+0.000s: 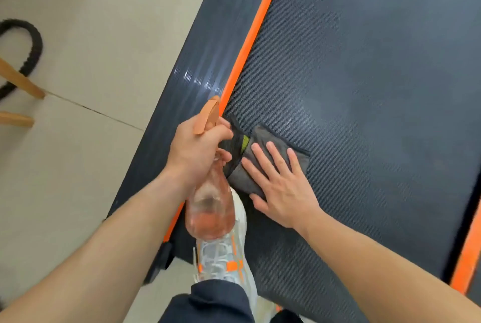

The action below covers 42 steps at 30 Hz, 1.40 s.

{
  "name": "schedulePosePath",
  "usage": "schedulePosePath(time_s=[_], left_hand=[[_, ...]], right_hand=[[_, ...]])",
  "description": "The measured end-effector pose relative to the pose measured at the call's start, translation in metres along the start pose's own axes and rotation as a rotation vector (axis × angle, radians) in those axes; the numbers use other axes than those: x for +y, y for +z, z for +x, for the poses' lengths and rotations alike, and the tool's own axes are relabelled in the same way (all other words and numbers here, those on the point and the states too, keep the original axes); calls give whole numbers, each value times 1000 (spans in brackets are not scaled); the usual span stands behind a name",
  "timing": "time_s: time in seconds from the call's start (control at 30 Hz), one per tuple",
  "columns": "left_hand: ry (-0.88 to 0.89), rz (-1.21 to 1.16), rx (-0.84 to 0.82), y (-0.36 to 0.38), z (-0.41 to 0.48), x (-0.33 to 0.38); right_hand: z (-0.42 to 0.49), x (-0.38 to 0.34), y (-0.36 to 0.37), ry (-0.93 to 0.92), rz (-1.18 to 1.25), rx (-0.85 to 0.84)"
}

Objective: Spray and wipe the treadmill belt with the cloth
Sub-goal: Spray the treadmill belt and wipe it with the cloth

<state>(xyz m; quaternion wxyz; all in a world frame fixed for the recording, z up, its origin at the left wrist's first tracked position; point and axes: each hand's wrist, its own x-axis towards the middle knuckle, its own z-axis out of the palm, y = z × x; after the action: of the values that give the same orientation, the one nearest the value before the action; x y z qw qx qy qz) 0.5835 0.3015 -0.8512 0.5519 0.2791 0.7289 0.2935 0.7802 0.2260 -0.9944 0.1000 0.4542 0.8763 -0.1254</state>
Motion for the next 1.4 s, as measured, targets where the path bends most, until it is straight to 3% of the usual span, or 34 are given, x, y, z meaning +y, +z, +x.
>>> schedulePosePath(time_s=[0.17, 0.47, 0.77, 1.03, 1.17, 1.27, 1.4], left_hand=[[-20, -2, -72, -17, -41, -2], [-60, 168, -67, -6, -68, -71], [-37, 121, -93, -9, -105, -134], [-51, 211, -109, -17, -101, -156], [6, 295, -27, -18, -98, -153], [-40, 233, -1, -24, -92, -145], [-94, 179, -85, -31, -87, -133]], right_hand=[[-58, -10, 9, 148, 59, -74], [-82, -12, 21, 192, 101, -72], [-116, -77, 40, 513, 196, -62], [-129, -101, 54, 549, 220, -30], [-129, -99, 50, 547, 222, -66], [-128, -99, 49, 549, 223, -84], [-128, -100, 49, 547, 221, -86]])
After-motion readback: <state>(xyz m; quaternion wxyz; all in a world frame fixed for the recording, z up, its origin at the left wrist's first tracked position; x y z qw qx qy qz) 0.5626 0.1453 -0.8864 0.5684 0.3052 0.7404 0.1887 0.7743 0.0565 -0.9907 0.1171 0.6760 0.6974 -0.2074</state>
